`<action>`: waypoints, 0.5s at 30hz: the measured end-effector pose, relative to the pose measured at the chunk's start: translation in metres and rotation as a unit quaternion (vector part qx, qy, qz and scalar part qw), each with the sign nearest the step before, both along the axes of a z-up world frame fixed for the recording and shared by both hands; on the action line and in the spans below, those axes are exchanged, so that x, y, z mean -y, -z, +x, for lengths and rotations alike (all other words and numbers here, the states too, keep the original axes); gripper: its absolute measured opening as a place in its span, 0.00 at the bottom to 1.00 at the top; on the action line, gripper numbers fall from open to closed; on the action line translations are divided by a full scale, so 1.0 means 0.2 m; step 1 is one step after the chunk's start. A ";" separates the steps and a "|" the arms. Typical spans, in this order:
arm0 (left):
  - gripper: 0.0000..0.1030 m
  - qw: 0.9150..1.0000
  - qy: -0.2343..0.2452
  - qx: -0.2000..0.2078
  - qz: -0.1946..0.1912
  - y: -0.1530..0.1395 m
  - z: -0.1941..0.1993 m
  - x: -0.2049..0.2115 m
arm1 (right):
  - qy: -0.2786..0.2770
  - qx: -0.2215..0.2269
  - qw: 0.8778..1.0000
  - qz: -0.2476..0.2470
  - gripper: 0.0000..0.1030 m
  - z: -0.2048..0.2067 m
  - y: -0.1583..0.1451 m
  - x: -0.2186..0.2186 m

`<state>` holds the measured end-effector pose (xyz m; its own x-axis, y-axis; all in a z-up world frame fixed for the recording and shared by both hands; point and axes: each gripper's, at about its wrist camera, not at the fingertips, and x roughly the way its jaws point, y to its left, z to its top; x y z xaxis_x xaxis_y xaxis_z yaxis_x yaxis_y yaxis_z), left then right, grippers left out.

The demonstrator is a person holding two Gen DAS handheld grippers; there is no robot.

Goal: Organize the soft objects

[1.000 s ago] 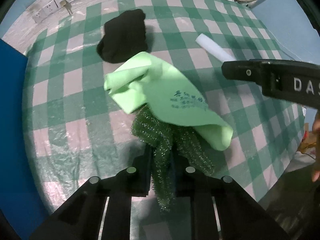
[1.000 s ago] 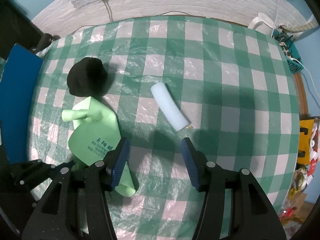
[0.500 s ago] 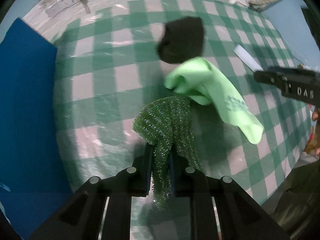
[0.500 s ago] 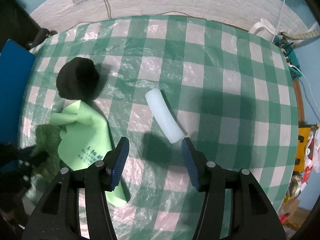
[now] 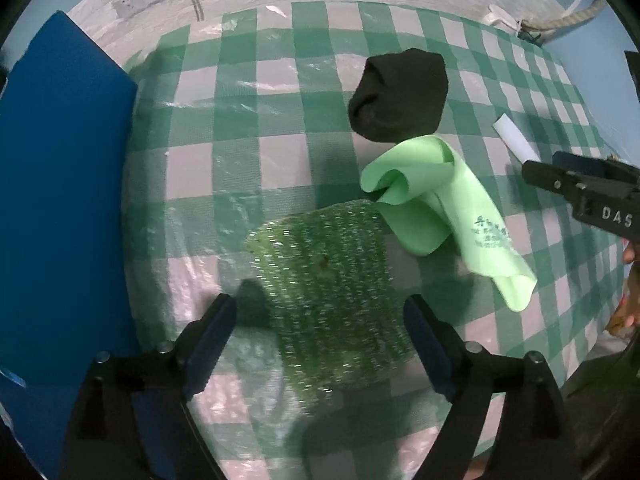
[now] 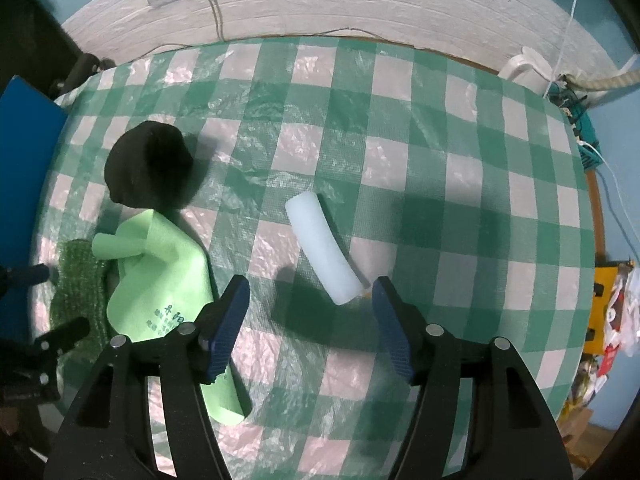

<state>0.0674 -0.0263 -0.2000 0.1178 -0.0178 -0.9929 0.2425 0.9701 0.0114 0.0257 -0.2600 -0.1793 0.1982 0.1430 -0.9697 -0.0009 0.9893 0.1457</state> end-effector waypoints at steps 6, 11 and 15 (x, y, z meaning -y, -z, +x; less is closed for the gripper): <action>0.84 0.999 -0.004 0.005 0.039 0.05 -0.01 0.13 | -0.003 0.006 1.000 -0.004 0.63 0.01 0.01 0.00; 0.85 0.998 0.002 0.011 0.060 0.09 0.00 0.19 | -0.009 0.015 1.000 -0.009 0.63 0.04 0.03 0.02; 0.86 0.998 0.005 0.017 0.067 0.13 -0.03 0.27 | -0.017 0.024 0.999 -0.015 0.63 0.06 0.06 0.01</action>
